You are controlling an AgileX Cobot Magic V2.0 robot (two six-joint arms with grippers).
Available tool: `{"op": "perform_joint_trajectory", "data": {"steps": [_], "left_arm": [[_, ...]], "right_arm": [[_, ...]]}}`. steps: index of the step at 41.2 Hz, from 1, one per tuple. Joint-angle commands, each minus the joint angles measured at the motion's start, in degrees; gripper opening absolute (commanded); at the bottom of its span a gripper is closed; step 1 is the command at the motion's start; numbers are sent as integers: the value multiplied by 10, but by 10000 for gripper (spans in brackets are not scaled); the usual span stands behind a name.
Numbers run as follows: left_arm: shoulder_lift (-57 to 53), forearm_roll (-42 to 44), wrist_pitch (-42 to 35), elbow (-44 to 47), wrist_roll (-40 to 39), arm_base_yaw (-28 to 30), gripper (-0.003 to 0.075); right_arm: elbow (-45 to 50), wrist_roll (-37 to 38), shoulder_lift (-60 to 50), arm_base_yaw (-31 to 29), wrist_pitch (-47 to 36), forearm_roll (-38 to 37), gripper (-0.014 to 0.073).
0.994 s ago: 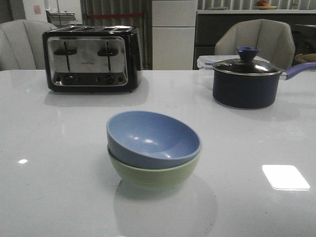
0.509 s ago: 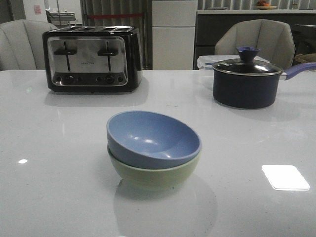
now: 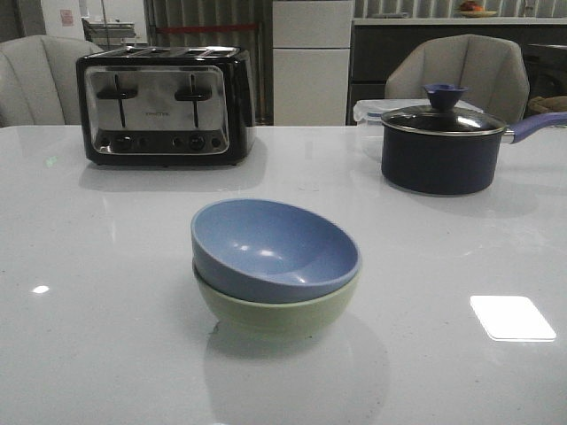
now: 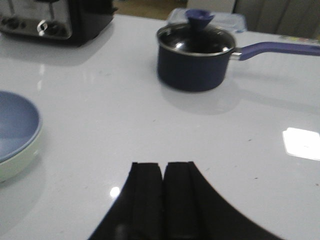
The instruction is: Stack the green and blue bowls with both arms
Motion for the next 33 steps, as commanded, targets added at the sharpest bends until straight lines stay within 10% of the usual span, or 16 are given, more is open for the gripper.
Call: {"op": "perform_joint_trajectory", "data": {"steps": [1,33], "left_arm": [[-12,-1,-55,2,-1,-4,93],[-12,-1,-55,2,-1,-4,93]], "right_arm": [[40,0,-53,-32,-125,-6,56],[117,27,-104,-59,-261,-23,56]]}}
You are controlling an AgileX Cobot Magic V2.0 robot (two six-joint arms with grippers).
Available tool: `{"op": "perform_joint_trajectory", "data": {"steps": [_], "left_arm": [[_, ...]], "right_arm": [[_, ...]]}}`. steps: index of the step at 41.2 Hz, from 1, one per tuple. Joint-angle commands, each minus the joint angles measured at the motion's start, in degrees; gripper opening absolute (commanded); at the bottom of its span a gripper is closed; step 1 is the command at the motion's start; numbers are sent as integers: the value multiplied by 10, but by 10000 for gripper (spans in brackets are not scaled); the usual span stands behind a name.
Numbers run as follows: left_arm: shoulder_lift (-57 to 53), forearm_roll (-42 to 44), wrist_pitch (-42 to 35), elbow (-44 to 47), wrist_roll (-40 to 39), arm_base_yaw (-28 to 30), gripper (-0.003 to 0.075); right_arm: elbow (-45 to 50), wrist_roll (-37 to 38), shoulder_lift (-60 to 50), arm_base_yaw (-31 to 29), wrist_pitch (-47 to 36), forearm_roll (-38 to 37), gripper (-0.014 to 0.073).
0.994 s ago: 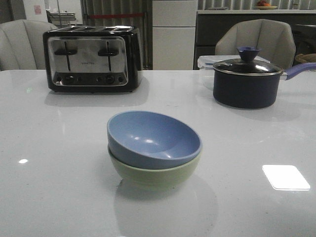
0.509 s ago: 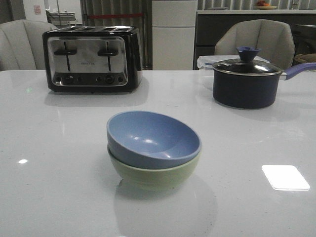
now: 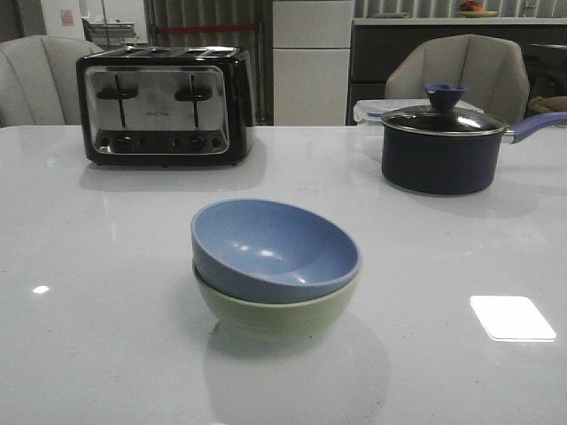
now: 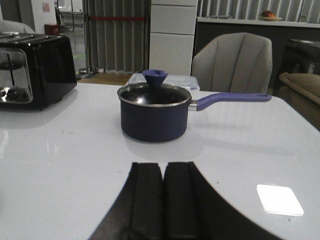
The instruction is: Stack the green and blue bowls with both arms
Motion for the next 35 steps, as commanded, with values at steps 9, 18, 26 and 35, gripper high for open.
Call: {"op": "perform_joint_trajectory", "data": {"steps": [9,18,26,35], "left_arm": [[-12,-1,-54,2,-1,-4,93],[-12,-1,-54,2,-1,-4,93],[-12,-1,-54,2,-1,-4,93],[-12,-1,-54,2,-1,-4,93]], "right_arm": [[-2,49,-10,-15,-73,-41,56],[-2,49,-10,-15,-73,-41,56],[-2,49,-10,-15,-73,-41,56],[-2,49,-10,-15,-73,-41,56]]}}
